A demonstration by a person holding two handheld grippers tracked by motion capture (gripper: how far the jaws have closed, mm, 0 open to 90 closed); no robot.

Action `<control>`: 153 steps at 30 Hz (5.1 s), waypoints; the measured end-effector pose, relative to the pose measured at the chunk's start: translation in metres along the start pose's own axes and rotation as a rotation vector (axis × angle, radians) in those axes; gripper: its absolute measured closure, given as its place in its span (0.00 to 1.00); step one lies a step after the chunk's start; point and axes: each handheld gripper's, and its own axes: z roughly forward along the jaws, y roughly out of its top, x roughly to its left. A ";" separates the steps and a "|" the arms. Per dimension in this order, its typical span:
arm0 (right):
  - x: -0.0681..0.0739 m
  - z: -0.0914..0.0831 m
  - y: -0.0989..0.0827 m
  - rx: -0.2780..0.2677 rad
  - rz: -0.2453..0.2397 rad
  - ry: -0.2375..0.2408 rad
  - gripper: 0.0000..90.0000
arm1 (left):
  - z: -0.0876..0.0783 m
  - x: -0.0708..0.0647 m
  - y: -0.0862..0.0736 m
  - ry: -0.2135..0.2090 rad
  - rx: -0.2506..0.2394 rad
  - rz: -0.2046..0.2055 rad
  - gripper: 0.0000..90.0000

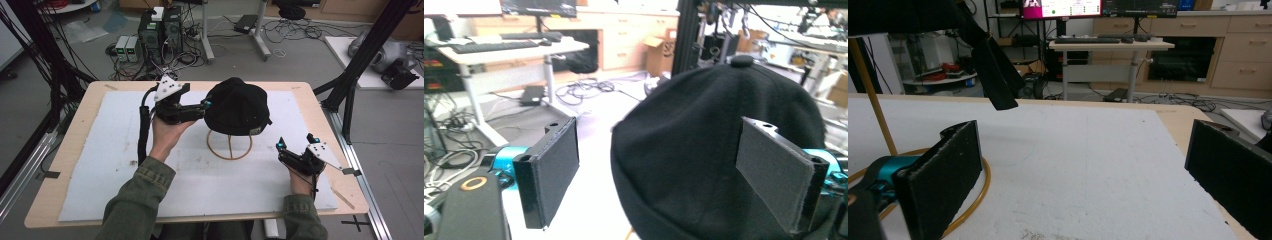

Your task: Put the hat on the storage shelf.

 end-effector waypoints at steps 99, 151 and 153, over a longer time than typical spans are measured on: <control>0.006 -0.001 -0.006 0.036 -0.006 -0.037 0.01 | -0.179 0.095 -0.175 0.672 -0.126 -0.001 0.19; 0.007 -0.003 -0.006 0.046 0.010 -0.018 0.01 | -0.180 0.094 -0.175 0.653 -0.136 -0.027 0.21; 0.007 -0.003 -0.006 0.050 0.012 -0.018 0.01 | -0.180 0.095 -0.175 0.651 -0.130 -0.029 0.21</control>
